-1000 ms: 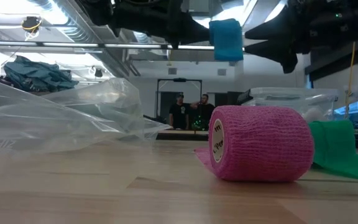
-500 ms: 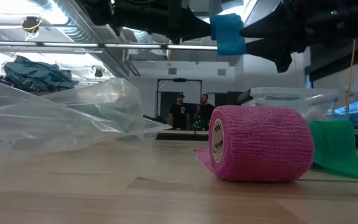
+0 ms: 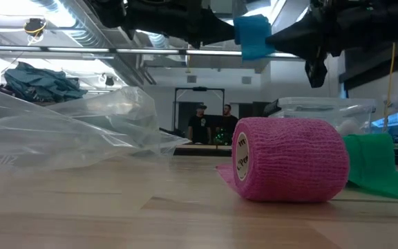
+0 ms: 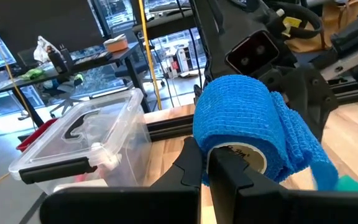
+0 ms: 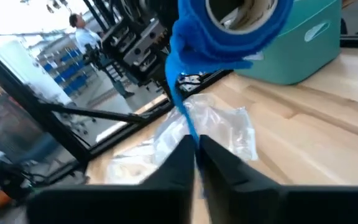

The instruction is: Roll bandage

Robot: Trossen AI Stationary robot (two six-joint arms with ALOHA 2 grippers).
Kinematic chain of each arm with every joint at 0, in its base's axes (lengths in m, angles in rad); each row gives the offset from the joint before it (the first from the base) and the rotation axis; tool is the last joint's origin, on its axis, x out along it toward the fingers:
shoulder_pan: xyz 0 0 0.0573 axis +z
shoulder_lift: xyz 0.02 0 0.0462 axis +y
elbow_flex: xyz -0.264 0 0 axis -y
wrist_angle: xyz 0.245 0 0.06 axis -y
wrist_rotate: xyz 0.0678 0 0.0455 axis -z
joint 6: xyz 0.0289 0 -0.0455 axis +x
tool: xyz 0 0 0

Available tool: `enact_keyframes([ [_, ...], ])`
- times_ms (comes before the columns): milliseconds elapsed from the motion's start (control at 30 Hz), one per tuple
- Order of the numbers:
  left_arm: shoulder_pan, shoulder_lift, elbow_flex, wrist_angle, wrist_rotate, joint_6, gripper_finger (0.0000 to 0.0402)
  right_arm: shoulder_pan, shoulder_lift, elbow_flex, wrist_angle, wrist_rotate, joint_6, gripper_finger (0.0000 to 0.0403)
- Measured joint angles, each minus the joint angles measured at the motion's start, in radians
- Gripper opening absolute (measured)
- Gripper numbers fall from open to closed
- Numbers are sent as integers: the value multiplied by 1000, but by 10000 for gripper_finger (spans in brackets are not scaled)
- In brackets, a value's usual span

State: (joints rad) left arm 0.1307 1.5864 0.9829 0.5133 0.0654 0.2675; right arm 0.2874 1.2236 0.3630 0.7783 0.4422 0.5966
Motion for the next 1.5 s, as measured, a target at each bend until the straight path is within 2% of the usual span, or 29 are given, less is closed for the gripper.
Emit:
enact_keyframes([
  [167,0,0,0,-6,0,24,0,0,0,0,85,-8,113,9],
  [333,0,0,0,-31,0,26,0,-1,-1,0,242,6,225,6],
  [467,-8,0,0,-89,0,55,0,-22,-1,0,372,45,236,4],
  [567,-27,0,1,-121,-3,83,0,-61,-1,0,393,51,232,3],
  [933,-105,2,1,-131,36,135,0,-231,-2,0,320,-63,229,1],
  [1333,-132,2,0,8,48,132,0,-236,-2,0,9,-81,239,0],
  [1500,-133,2,0,21,2,146,0,-236,-2,0,-60,-167,286,0],
])
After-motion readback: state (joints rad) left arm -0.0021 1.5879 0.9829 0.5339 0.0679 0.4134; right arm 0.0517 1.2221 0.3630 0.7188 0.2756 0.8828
